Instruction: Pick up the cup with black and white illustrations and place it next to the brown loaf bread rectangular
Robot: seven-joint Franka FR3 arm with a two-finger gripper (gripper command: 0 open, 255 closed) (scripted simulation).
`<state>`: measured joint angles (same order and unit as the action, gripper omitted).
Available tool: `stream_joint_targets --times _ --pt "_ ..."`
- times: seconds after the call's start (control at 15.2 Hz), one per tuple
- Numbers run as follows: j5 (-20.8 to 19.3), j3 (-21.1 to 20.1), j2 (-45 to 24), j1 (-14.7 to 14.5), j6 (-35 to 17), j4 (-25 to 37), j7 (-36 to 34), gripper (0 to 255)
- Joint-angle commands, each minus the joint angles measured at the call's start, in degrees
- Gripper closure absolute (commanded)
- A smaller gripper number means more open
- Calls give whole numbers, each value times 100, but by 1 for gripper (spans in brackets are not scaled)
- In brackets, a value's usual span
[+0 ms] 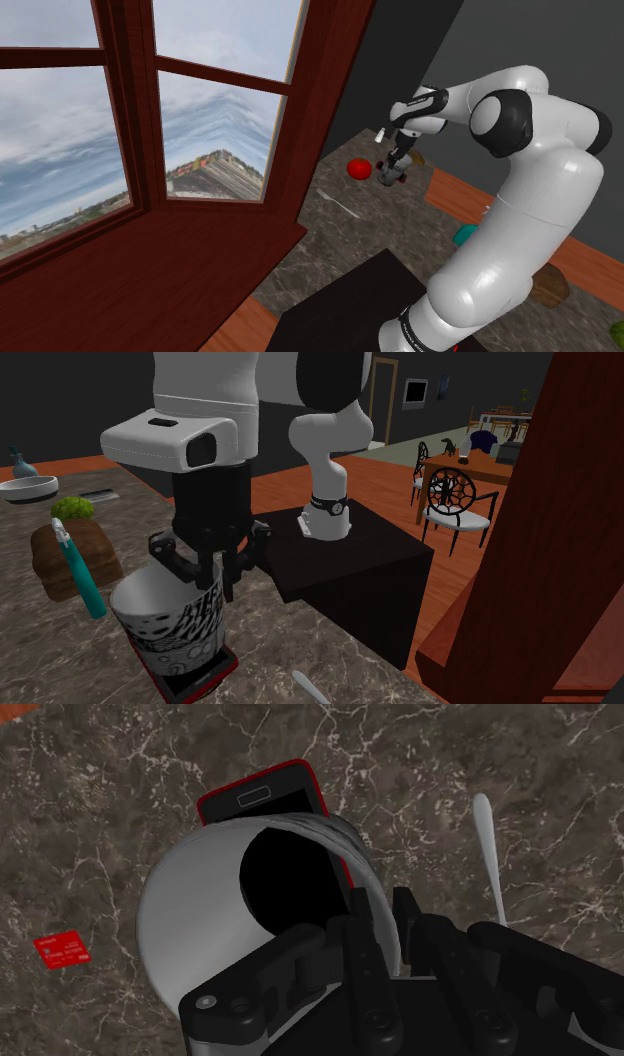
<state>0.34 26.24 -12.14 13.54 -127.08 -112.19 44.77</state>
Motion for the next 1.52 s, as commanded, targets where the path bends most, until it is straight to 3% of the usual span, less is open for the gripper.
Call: stream_joint_targets --times 0.0,0.79,1.45 --pt "-46 11 88 -16 131 53 -23 255" --pt "-198 41 409 -59 963 595 -74 255" --pt "-1034 460 2026 338 620 -1132 358 255"
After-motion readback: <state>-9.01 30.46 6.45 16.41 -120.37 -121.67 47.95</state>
